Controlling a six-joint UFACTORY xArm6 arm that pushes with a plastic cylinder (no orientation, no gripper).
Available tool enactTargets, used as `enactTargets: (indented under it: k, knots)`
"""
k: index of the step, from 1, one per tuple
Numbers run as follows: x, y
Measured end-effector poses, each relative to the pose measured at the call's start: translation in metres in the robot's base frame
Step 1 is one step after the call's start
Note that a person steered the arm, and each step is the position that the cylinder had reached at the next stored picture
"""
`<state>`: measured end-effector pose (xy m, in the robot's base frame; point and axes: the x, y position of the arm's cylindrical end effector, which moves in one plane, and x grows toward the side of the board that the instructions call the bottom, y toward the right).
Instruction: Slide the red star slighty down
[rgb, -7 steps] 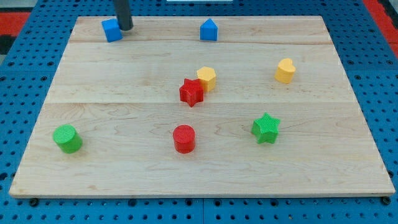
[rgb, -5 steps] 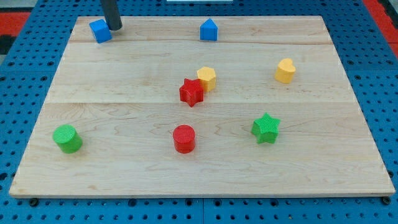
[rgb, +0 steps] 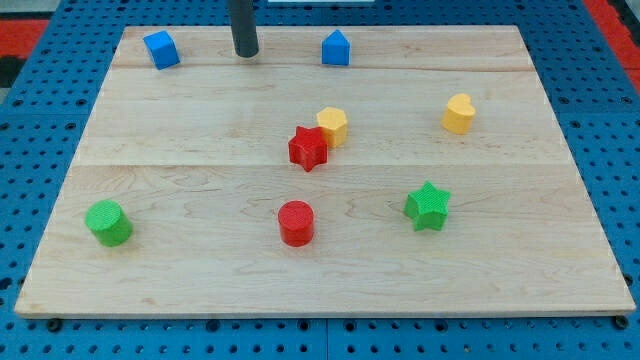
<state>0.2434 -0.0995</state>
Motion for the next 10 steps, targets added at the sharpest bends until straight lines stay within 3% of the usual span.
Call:
enactTargets:
  k: [1, 2, 4, 6, 10]
  knots:
    - [0.006, 0.006]
    - [0.07, 0.068]
    - [0.163, 0.076]
    - [0.174, 0.092]
    - [0.174, 0.064]
